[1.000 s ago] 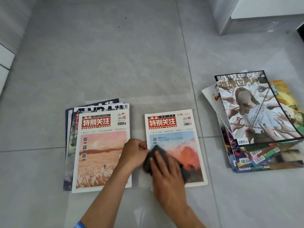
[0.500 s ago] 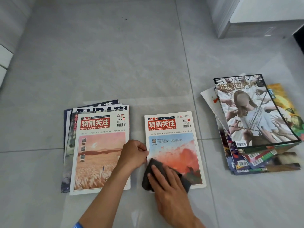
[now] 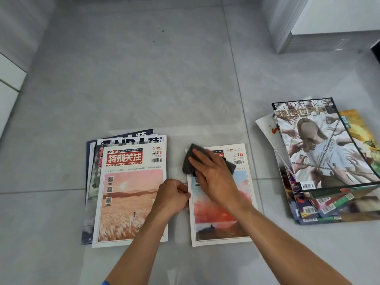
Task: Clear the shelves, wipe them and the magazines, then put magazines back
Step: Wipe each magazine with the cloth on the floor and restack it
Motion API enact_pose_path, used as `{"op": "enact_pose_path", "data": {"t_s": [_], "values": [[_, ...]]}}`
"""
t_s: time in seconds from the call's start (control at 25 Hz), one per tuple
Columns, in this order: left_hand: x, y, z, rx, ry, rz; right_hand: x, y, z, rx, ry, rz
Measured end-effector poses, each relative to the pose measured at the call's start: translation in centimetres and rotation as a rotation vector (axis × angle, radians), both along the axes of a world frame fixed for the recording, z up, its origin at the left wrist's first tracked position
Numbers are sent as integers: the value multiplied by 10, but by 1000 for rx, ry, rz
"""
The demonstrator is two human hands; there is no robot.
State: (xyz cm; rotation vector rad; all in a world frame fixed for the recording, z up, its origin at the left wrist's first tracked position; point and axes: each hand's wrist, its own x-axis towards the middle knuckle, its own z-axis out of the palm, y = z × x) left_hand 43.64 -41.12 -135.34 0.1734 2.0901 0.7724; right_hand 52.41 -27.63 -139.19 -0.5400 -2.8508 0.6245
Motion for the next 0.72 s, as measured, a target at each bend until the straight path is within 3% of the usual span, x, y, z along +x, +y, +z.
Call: {"op": "enact_pose_path", "data": {"t_s": [0.2, 0.32, 0.4, 0.56, 0.72], "values": [[0, 1, -2, -3, 13, -17, 130, -57, 7, -39, -68, 367], [0, 1, -4, -8, 8, -16, 122, -36, 4, -4, -65, 493], [0, 0, -5, -19, 17, -27, 78, -6, 0, 13, -49, 443], [0, 1, -3, -18, 10, -10, -4, 49, -5, -63, -3, 133], [-1, 0, -3, -13, 8, -7, 40, 24, 0, -81, -13, 189]]}}
